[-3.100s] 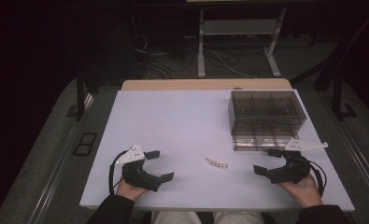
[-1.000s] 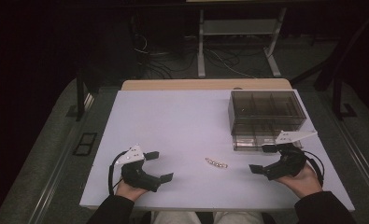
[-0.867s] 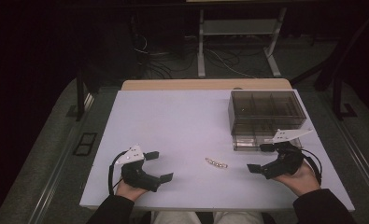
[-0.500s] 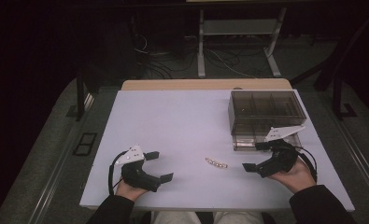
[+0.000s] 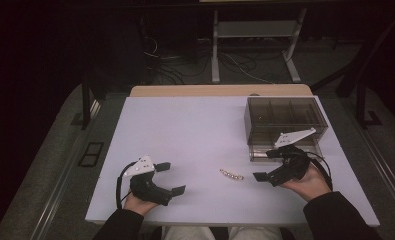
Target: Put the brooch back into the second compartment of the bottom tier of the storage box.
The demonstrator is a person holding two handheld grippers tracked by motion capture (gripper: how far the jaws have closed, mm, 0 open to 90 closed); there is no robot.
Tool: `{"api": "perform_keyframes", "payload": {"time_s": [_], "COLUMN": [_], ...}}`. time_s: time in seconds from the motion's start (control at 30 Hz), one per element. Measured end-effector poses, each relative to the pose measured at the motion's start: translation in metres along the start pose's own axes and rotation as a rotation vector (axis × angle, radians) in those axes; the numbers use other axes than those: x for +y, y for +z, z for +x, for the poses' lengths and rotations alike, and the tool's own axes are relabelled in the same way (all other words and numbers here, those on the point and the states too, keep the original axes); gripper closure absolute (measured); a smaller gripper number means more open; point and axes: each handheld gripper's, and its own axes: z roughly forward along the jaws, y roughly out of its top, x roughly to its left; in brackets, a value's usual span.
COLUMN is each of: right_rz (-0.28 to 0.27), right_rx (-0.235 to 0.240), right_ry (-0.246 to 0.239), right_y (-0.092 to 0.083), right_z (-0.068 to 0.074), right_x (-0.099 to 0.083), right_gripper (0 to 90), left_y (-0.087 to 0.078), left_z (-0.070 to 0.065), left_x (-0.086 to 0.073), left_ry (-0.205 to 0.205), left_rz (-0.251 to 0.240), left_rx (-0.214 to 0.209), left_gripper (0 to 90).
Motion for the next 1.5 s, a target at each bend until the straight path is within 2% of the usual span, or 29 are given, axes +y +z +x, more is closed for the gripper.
{"api": "perform_keyframes", "payload": {"time_s": [0.8, 1.5], "right_rz": [0.057, 0.120], "right_rx": [0.028, 0.062], "right_ry": [-0.022, -0.065], "right_y": [0.024, 0.054], "right_z": [-0.001, 0.008], "right_x": [0.015, 0.020], "right_gripper": [0.7, 0.7], "left_y": [0.000, 0.000], "left_z": [0.000, 0.001], "left_x": [0.000, 0.000], "left_ry": [-0.001, 0.000], "left_rz": [0.000, 0.000], "left_rx": [0.001, 0.000], "left_gripper": [0.0, 0.0]}}
